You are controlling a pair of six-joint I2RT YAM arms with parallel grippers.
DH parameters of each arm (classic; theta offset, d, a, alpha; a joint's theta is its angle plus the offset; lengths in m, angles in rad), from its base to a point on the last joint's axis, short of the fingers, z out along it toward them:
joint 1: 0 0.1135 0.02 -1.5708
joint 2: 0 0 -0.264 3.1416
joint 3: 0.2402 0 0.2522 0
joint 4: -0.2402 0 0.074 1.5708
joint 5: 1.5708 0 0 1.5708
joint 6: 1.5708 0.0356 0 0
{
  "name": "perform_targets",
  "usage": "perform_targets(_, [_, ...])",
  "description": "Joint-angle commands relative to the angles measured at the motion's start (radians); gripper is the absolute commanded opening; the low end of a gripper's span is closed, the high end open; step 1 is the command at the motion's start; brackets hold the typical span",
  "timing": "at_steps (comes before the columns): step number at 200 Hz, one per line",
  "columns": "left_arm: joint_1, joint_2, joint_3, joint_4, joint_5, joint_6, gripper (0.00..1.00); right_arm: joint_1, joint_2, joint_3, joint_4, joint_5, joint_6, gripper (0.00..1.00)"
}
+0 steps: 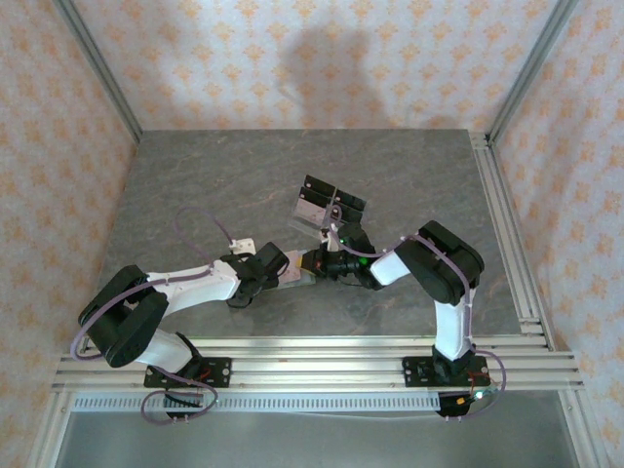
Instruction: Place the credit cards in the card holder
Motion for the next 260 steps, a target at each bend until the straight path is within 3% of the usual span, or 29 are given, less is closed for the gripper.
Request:
perform_targets(1, [-0.001, 0.008, -0.039, -0.085, -0.015, 0.001, 1.0, 0.009, 0.018, 0.019, 0.015, -0.011, -0.013, 0.0])
perform_targets(81, [-0.001, 0.001, -0.044, -0.089, -0.015, 0.0, 1.0, -0.044, -0.034, -0.026, -0.028, 0.001, -0.058, 0.0])
perform_targets(260, [0.0, 0.005, -0.047, -0.082, -0.014, -0.003, 1.0, 0.003, 0.032, 0.032, -0.017, -0.048, -0.04, 0.0])
